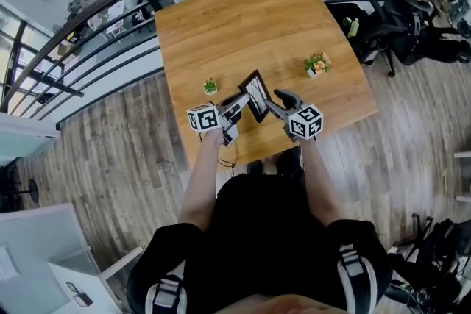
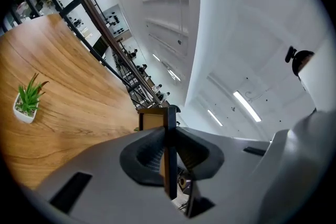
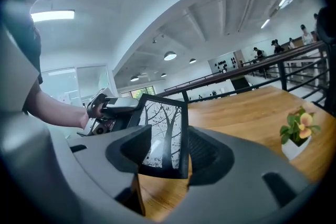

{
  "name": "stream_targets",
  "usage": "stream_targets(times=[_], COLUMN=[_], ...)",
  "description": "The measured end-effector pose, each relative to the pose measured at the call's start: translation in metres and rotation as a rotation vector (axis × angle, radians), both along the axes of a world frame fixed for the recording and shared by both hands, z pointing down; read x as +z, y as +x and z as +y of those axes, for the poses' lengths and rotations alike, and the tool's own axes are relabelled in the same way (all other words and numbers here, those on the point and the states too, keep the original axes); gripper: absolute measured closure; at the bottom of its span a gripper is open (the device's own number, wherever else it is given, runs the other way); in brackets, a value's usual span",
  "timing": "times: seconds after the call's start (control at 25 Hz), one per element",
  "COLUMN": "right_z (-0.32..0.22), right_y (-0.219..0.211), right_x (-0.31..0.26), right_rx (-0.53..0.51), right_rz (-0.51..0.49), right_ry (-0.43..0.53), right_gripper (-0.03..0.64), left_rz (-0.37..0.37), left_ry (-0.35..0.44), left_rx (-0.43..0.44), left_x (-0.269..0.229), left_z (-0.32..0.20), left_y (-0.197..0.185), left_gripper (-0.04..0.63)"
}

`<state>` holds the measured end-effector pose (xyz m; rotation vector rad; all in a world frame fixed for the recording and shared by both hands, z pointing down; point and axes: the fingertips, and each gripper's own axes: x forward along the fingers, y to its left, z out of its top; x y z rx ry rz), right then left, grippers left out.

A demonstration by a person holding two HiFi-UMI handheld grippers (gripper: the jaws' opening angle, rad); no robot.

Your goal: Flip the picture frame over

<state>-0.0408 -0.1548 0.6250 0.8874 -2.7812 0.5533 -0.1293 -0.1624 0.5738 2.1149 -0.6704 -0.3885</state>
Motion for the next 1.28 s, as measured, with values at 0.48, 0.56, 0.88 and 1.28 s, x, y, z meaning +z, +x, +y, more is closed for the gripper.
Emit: stream_targets(times=[0.48, 0.56, 0.88, 1.28], right_z=[0.015, 0.016, 0.011, 0.02], right_y=[0.001, 0.004, 0.022, 0.021], right_x=[-0.007, -0.006, -0.003, -0.008], right_rx=[-0.069, -0.061, -0.028, -0.052], right_rz=[-0.138, -0.144, -0.215, -0.319], right_ry=[-0.075, -0.078, -0.137, -0.239], right_gripper=[0.394, 0.399, 0.399, 0.48], left_rz=[0.094, 0.102, 0.144, 0.164], left_ry=[0.045, 0.051, 0.098, 0.119], left_rx=[0.166, 0.182, 0.228, 0.239], left_x=[-0.014, -0.015, -0.028, -0.036], left_z=[0.029, 0.032, 0.039, 0.043], left_y=[0.015, 0.018, 0.025, 0.025], left_gripper=[0.52, 0.52, 0.52, 0.52])
